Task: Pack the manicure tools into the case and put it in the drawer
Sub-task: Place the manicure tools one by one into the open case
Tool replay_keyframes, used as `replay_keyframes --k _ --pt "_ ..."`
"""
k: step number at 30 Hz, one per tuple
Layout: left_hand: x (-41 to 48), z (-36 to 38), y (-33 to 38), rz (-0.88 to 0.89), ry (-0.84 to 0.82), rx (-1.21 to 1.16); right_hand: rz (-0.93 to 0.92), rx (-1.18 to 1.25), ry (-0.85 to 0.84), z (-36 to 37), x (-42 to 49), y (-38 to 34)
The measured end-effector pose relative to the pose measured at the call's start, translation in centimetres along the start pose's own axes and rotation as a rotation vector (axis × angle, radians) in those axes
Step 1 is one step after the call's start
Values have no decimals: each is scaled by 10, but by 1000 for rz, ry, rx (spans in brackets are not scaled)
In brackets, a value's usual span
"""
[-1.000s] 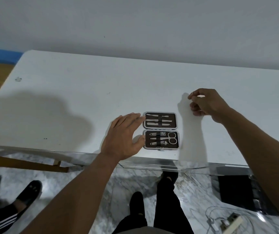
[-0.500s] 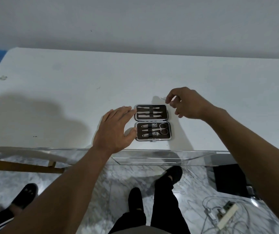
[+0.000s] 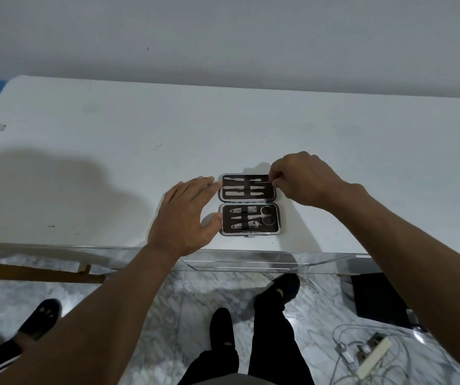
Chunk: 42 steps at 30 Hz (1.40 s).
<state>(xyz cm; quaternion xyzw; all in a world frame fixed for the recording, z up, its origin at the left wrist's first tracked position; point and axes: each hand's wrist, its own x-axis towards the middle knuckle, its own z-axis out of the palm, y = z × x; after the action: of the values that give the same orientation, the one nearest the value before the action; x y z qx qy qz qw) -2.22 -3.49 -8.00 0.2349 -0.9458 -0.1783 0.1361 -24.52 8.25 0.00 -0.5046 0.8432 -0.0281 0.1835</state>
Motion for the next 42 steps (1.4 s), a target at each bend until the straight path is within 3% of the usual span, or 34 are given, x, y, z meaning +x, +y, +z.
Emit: replay_keyframes --k 42 --pt "0 -1 0 3 1 -3 -170 -5 143 23 14 -17"
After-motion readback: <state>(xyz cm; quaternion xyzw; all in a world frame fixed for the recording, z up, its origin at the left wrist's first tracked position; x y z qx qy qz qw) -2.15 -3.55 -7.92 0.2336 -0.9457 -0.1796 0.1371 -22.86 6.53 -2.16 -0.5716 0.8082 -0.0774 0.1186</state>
